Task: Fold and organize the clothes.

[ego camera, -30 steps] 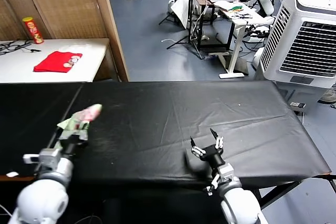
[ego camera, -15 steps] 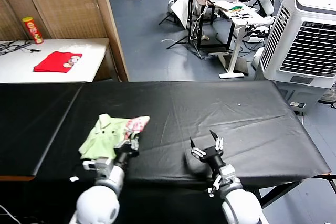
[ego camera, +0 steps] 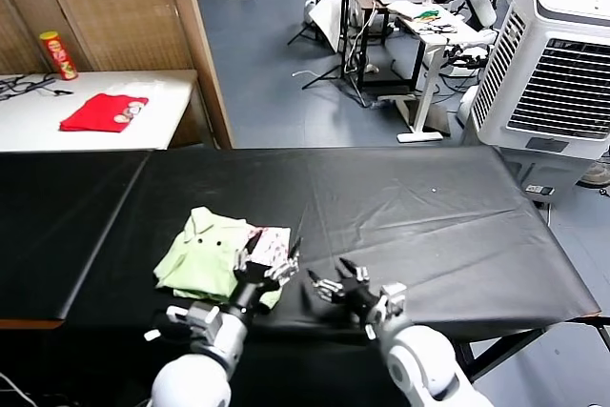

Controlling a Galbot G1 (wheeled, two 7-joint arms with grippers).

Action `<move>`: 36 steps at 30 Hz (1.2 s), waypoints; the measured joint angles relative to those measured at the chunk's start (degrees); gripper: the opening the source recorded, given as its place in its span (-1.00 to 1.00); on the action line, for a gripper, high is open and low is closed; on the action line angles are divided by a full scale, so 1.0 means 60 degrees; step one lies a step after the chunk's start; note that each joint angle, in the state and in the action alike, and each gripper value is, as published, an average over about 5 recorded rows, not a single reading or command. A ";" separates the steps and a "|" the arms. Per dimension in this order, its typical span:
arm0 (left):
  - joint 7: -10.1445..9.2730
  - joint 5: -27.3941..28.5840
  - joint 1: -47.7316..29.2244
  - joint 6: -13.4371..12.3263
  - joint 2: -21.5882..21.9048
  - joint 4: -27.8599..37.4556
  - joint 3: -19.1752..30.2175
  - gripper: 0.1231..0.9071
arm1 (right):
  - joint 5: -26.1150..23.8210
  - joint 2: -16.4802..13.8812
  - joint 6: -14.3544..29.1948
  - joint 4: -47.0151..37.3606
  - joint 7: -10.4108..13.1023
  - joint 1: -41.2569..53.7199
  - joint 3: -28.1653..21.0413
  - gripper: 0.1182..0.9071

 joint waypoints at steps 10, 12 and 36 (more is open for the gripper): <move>-0.0181 0.0010 0.0513 -0.0212 -0.0016 -0.0101 -0.0717 0.72 | 0.0467 0.0480 -0.0045 -0.1158 -0.0201 0.0878 -0.0969 0.44; -0.0202 -0.0013 0.0606 -0.0255 -0.0019 -0.0119 -0.0842 0.72 | 0.0407 0.0518 0.0009 -0.1303 -0.0256 0.0960 -0.1029 0.16; -0.0404 -0.0247 0.1057 -0.0742 0.0021 0.0118 -0.1696 0.72 | -0.3515 -0.1130 0.1391 -0.0767 -0.0741 0.0335 0.0836 -0.14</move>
